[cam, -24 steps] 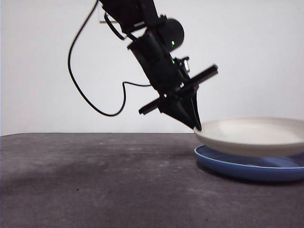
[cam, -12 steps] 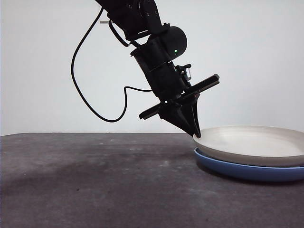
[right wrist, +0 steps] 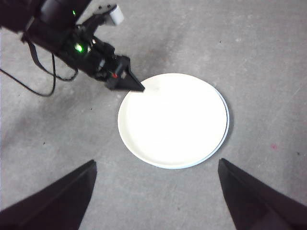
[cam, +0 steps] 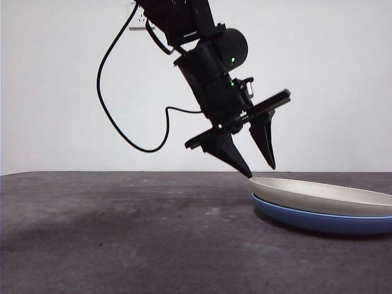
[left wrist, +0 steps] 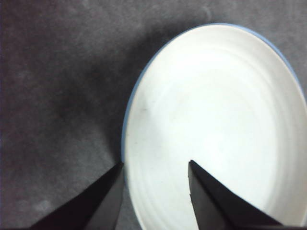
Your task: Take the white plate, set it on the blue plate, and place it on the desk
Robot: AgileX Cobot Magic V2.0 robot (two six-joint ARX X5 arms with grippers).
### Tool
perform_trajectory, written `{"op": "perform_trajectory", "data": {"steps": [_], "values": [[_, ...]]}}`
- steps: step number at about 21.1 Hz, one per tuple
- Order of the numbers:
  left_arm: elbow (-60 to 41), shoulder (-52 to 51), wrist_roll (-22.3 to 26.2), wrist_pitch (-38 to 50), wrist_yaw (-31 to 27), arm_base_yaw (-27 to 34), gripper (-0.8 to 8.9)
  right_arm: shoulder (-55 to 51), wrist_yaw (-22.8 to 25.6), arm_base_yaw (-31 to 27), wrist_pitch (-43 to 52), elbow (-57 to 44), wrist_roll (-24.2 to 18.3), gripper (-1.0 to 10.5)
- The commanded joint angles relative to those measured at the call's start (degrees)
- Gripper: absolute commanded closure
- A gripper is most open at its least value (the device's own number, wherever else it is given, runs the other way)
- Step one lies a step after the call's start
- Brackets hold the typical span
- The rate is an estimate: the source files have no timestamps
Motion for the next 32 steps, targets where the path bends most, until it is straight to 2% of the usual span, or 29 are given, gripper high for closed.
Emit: {"op": "perform_trajectory", "data": {"steps": [1,5,9,13,19,21,24,29,32], "values": [[5.5,1.6,2.2,-2.7,0.0,-0.5,5.92,0.2,0.0,0.2,-0.2,1.1,0.6,5.4],[13.8,-0.4,3.6,-10.4,-0.1,1.0,5.89,0.2,0.6,0.2,-1.0,1.1,0.6,5.4],[14.2,-10.1,5.2,-11.5,-4.8,3.9,5.90,0.3,3.5,0.2,-1.0,1.1,1.4,5.4],[14.1,-21.4,7.5,-13.3,-5.0,8.3,5.91,2.4,3.5,0.2,-1.0,1.0,1.3,5.4],[11.8,-34.4,13.1,-22.7,-5.0,17.4,5.93,6.6,3.4,0.2,1.0,1.0,1.2,5.4],[5.9,-39.6,14.1,-22.1,-4.9,18.8,5.96,7.9,3.2,0.2,1.4,1.0,1.2,5.4],[-9.9,-49.6,13.9,-17.7,-3.7,19.6,5.96,10.1,3.2,0.2,2.1,1.0,0.6,5.4],[-37.5,-66.1,13.1,-8.8,7.1,19.4,5.96,13.6,3.0,0.2,4.0,0.8,0.6,5.4],[-43.9,-70.2,13.1,-8.4,10.5,19.0,5.96,14.6,3.0,0.2,4.7,-0.7,0.6,5.4]]}}
